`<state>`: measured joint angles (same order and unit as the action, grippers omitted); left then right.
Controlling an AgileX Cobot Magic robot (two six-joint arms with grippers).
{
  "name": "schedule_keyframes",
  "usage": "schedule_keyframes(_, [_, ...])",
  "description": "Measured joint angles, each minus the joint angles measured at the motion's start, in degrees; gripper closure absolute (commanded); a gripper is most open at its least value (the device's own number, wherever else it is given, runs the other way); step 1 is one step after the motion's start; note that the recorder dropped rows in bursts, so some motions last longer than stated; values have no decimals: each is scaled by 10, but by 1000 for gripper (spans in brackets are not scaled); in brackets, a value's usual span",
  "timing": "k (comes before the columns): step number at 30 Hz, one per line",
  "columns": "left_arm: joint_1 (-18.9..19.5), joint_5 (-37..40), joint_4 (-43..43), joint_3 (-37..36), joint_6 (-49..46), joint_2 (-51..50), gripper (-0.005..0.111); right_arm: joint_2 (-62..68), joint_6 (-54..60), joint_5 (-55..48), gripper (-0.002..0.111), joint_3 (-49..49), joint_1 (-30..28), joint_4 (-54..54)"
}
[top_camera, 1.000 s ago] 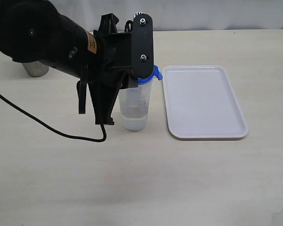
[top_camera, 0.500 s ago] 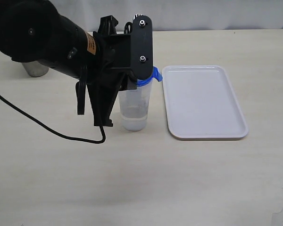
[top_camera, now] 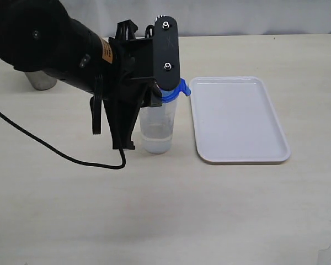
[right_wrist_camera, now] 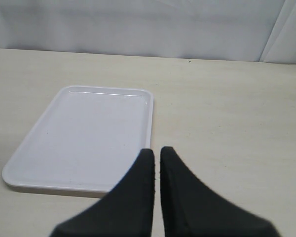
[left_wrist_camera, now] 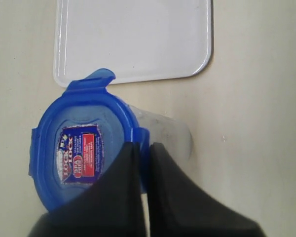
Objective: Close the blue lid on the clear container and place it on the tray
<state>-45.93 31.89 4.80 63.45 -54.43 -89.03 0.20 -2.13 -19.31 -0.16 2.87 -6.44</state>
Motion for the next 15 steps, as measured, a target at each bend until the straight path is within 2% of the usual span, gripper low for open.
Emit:
schedule_keyframes(4, [0, -1, 0, 0, 0, 0, 104, 0, 0, 0, 104, 0, 0, 0])
schedule_keyframes(11, [0, -1, 0, 0, 0, 0, 81, 0, 0, 0, 104, 0, 0, 0])
schedule_keyframes(15, [0, -1, 0, 0, 0, 0, 76, 0, 0, 0, 104, 0, 0, 0])
